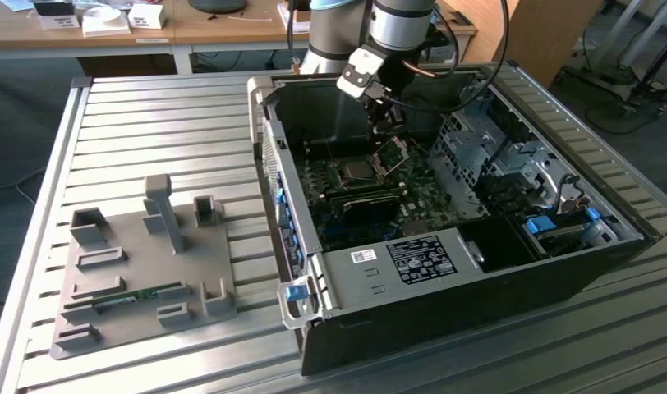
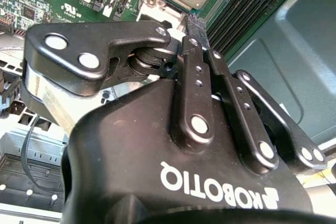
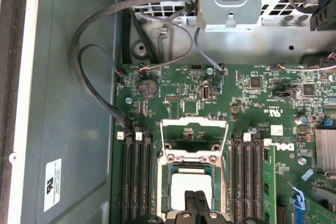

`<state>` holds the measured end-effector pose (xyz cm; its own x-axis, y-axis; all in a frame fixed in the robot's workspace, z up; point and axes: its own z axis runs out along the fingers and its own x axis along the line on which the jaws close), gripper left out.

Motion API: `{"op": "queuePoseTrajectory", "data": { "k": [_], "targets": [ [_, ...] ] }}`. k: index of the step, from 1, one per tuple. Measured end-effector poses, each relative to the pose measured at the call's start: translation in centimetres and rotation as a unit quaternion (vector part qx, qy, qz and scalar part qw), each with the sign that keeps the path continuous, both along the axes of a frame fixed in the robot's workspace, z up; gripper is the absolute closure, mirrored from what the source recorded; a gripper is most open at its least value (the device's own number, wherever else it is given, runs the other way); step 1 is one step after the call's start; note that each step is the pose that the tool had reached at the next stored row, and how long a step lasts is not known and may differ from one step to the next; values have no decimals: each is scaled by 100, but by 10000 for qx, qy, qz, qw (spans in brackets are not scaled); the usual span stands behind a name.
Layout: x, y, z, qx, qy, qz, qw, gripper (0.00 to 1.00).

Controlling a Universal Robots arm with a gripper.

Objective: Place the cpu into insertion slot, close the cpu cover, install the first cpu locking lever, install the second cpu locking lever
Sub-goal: 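Close the cpu cover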

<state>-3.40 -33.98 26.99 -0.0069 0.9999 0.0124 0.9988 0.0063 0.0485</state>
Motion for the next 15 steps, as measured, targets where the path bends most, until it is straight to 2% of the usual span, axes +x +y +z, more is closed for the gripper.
{"op": "queuePoseTrajectory", "data": {
  "k": [15],
  "targets": [
    [32,8,-2,0,0,0,10000,89]
  ]
}}
